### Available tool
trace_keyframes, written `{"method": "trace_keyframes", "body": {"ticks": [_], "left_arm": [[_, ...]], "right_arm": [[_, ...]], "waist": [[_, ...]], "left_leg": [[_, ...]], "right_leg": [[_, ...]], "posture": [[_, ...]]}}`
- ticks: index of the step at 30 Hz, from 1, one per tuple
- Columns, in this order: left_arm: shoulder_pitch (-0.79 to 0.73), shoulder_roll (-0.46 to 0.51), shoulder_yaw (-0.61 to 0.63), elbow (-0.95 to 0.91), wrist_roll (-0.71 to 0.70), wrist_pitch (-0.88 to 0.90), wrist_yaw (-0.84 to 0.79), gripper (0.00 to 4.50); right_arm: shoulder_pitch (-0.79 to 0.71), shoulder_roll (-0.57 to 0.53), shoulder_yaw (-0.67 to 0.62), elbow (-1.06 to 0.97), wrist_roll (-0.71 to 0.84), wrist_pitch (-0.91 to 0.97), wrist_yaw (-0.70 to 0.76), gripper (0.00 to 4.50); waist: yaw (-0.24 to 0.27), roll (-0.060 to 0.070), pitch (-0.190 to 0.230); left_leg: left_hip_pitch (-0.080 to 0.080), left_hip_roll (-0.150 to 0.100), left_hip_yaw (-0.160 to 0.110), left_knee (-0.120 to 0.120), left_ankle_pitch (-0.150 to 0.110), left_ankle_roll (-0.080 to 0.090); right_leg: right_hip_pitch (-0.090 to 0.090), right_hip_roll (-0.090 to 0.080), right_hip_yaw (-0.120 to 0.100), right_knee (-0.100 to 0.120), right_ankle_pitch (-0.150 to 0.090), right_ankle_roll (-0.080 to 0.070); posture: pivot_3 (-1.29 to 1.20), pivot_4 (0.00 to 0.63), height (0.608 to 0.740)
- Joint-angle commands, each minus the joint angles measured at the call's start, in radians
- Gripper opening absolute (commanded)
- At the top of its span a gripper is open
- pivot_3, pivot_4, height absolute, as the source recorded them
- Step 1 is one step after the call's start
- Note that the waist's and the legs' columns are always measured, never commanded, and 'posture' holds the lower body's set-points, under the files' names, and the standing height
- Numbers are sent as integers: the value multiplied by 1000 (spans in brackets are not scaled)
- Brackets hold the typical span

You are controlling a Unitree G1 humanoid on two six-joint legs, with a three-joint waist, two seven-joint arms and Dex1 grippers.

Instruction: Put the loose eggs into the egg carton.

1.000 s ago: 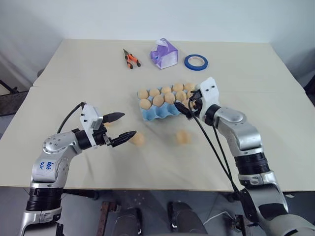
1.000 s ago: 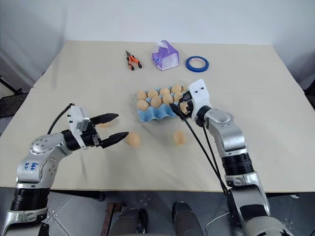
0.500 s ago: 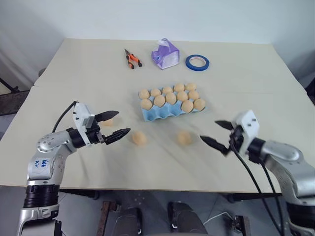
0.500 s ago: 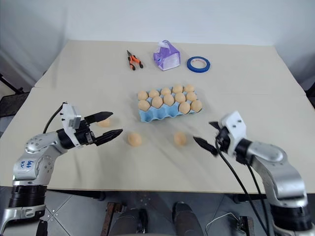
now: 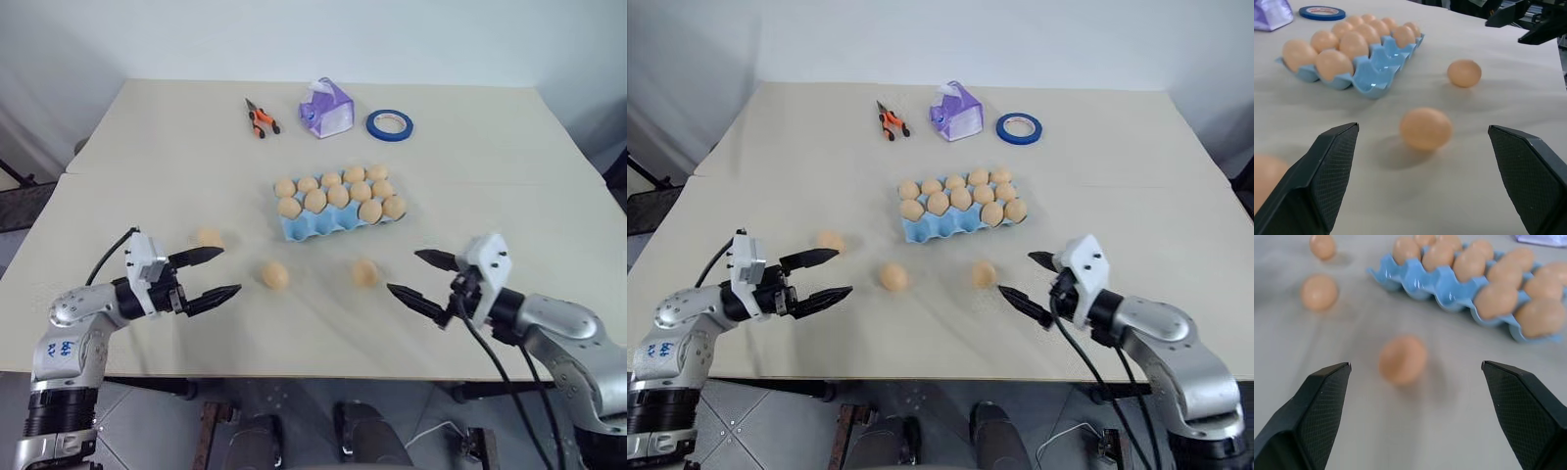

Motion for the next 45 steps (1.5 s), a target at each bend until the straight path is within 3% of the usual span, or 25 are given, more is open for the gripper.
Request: {"method": "trace_keyframes", "body": {"ticks": [1,5,12,15,20,22,31,45], "left_arm": [[33,21,47,-31,-15,-24,11,4500],[54,36,77,-25,-16,-30,22,4500],[76,37,88,-67,-26,-18,48,4500],[83,33,89,-86,-31,-12,63,4500],[99,23,85,-108,-34,-12,79,4500],[104,20,83,-117,-36,-10,85,4500],[80,-1,60,-130,-34,-6,114,4500],[65,-14,51,-128,-30,-8,135,4500]], "right_arm": [[-62,36,53,8,-14,39,-67,4474],[-142,99,142,98,-50,63,-110,4474],[-190,110,252,203,-112,62,-91,4474],[-195,120,254,204,-122,44,-97,3821],[-193,129,246,192,-130,29,-96,2107],[-199,130,231,178,-126,32,-99,1806],[-448,201,156,307,-126,75,-183,1694],[-623,326,242,684,-299,-184,-182,1694]], "waist": [[0,0,0],[0,0,0],[0,0,0],[1,0,0],[-1,0,0],[-1,0,0],[-3,0,0],[-4,0,0]], "left_leg": [[0,0,0,-1,0,0],[-1,0,0,-2,0,0],[-1,-1,0,-6,0,0],[-1,-1,0,-9,0,0],[-1,0,0,-12,0,-1],[-1,0,0,-12,0,-1],[1,0,1,-9,1,-1],[-1,0,2,-9,1,-2]], "right_leg": [[0,0,0,-1,0,0],[-1,-1,-2,-2,0,-1],[-2,-5,-11,-4,-1,-1],[-2,-8,-17,-6,-1,-2],[-2,-8,-19,-7,-1,-2],[-2,-8,-19,-7,-1,-2],[-2,-8,-20,-2,0,-3],[-4,-7,-22,0,0,-3]], "posture": [[0,150,740],[0,150,740],[0,150,740],[0,150,740],[0,150,740],[0,150,740],[0,150,740],[0,150,740]]}}
